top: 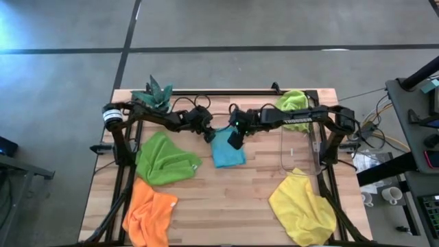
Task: Fold microfiber towels
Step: Fold the blue microfiber cloth, then put the blue microfiber cloth into the transparent bin
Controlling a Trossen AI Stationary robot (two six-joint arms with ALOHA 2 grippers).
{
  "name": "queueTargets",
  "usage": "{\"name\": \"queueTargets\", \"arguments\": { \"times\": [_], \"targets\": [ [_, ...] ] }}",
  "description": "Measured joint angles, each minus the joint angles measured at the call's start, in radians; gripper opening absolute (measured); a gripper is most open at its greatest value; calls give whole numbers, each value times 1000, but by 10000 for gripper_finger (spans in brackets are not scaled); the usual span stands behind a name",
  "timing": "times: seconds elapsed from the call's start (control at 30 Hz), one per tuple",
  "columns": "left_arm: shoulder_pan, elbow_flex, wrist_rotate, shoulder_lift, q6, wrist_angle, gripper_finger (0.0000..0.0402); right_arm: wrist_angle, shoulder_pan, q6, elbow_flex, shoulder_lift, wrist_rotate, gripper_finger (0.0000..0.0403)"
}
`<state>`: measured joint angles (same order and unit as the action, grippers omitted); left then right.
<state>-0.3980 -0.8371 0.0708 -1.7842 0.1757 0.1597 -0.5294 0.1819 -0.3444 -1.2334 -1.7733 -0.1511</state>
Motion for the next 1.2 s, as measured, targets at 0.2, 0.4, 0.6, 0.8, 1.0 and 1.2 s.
{"name": "queueTargets", "arguments": {
  "times": [0.2, 0.4, 0.6, 0.8, 1.0, 1.2],
  "targets": [
    [30, 32, 8, 190, -25, -132, 211, 18, -116, -185, -52, -42, -155, 226],
    [79, 192, 72, 433, 3, -93, 211, -211, -202, -237, -329, -222, -217, 226],
    [107, 383, 85, 641, 85, -37, 211, -528, -240, -169, -689, -447, -220, 250],
    [147, 519, 87, 770, 186, 12, 211, -809, -214, -478, -913, -599, -225, 313],
    [150, 580, 87, 824, 185, 18, 211, -838, -222, -584, -1033, -676, -147, 350],
    [150, 598, 53, 816, 185, 15, 211, -873, -190, -663, -1104, -658, -140, 359]
  ]
}}
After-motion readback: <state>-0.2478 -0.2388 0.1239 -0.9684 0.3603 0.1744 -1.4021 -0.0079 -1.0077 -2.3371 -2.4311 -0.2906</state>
